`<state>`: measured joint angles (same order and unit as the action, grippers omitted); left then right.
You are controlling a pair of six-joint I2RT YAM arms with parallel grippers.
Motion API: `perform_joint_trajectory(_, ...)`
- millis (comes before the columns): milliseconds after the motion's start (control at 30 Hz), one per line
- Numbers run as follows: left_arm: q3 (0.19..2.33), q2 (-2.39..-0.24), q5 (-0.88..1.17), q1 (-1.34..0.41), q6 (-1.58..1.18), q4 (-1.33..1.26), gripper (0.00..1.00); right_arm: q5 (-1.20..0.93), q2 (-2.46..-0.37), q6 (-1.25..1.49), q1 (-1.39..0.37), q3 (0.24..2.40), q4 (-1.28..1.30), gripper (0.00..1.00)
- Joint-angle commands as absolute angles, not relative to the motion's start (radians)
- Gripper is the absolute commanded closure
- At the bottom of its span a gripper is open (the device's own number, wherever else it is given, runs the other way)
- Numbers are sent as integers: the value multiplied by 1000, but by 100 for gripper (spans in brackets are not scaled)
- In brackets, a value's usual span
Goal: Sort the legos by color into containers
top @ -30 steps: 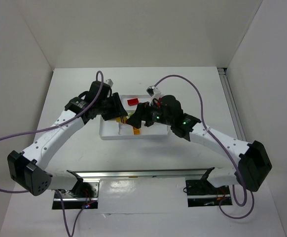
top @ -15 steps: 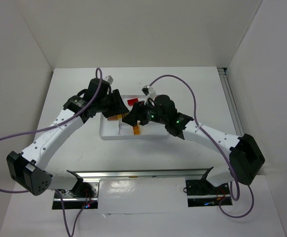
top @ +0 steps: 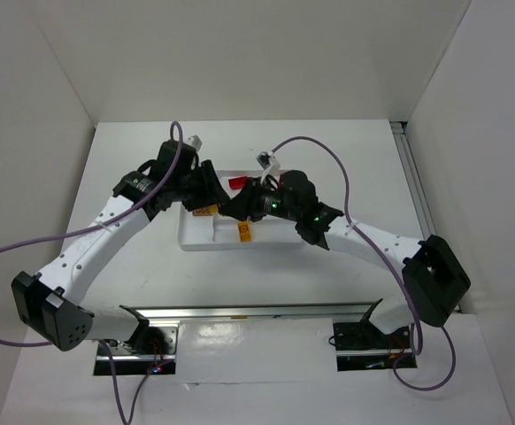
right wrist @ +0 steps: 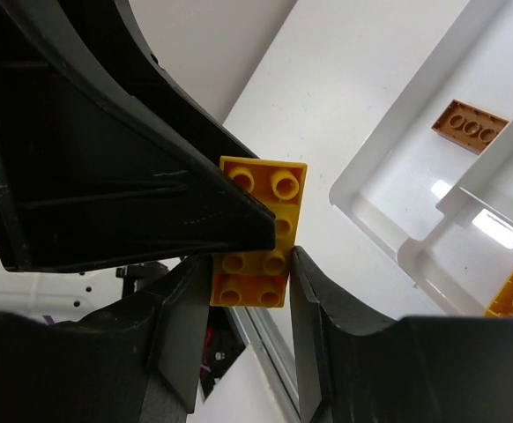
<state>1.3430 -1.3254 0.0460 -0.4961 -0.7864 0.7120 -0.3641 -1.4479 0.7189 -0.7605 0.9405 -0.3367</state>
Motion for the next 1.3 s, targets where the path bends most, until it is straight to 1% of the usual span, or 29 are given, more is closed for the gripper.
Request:
perform_joint_trajectory(0, 1348, -1295, 57, -499, -778, 676, 100, -428, -1436, 762, -762, 937, -462, 90)
perform_joint_trajectory(67, 1357, -1295, 57, -489, -766, 686, 81, -417, -1424, 750, -753, 937, -442, 92)
perform_joint_trajectory(100, 1368, -1295, 69, -477, -726, 686, 61, -417, -1410, 741, -753, 937, -413, 93)
perform_joint_trajectory(133, 1368, -1304, 78, -462, -700, 699, 37, -407, -1395, 741, -753, 928, -400, 93)
perform_joint_trajectory(167, 1388, -1304, 78, -451, -680, 716, 1, -407, -1385, 732, -744, 928, -391, 93)
perform_joint_trajectory(200, 1411, -1313, 78, -421, -661, 756, 0, -407, -1370, 732, -730, 917, -362, 95)
perform_joint_trajectory(300, 1422, -1284, 107, -371, -588, 767, 0, -432, -1347, 710, -697, 894, -308, 96)
perform_joint_trajectory(367, 1399, -1231, 156, -333, -568, 729, 5, -459, -1301, 727, -664, 850, -308, 97)
perform_joint_trajectory(433, 1330, -1189, 231, -312, -552, 666, 11, -540, -1255, 753, -599, 827, -354, 97)
perform_joint_trajectory(467, 1301, -1171, 333, -311, -552, 585, 15, -575, -1243, 794, -574, 804, -380, 97)
perform_joint_trajectory(500, 1272, -1139, 400, -311, -552, 537, 15, -613, -1233, 819, -521, 795, -411, 97)
perform_joint_trajectory(533, 1243, -1128, 464, -301, -552, 490, 15, -693, -1233, 846, -494, 795, -441, 97)
perform_joint_trajectory(567, 1189, -1118, 516, -301, -563, 445, 15, -727, -1223, 895, -473, 781, -496, 97)
perform_joint_trajectory(600, 1169, -1118, 617, -301, -563, 366, 11, -759, -1223, 913, -442, 781, -520, 97)
perform_joint_trajectory(667, 1105, -1118, 678, -301, -587, 290, 10, -813, -1223, 933, -433, 781, -540, 97)
perform_joint_trajectory(700, 1079, -1118, 766, -301, -607, 243, 8, -824, -1223, 933, -433, 790, -540, 97)
perform_joint_trajectory(767, 1001, -1129, 842, -301, -655, 73, 8, -859, -1223, 956, -423, 790, -586, 97)
perform_joint_trajectory(800, 970, -1144, 912, -301, -720, -1, 8, -874, -1232, 989, -423, 790, -613, 97)
perform_joint_trajectory(833, 945, -1144, 934, -301, -747, -125, 10, -897, -1232, 1014, -423, 790, -645, 97)
perform_joint_trajectory(867, 902, -1170, 949, -301, -773, -185, 10, -897, -1232, 1034, -423, 790, -687, 97)
perform_joint_trajectory(967, 870, -1192, 985, -310, -834, -323, 11, -908, -1232, 1054, -423, 790, -687, 97)
perform_joint_trajectory(1067, 870, -1219, 1032, -320, -848, -406, 11, -919, -1232, 1069, -423, 781, -706, 97)
perform_joint_trajectory(1200, 861, -1220, 1074, -330, -917, -596, 11, -930, -1241, 1081, -423, 781, -719, 97)
perform_joint_trajectory(1267, 876, -1210, 1074, -330, -888, -576, 11, -930, -1250, 1081, -423, 781, -719, 97)
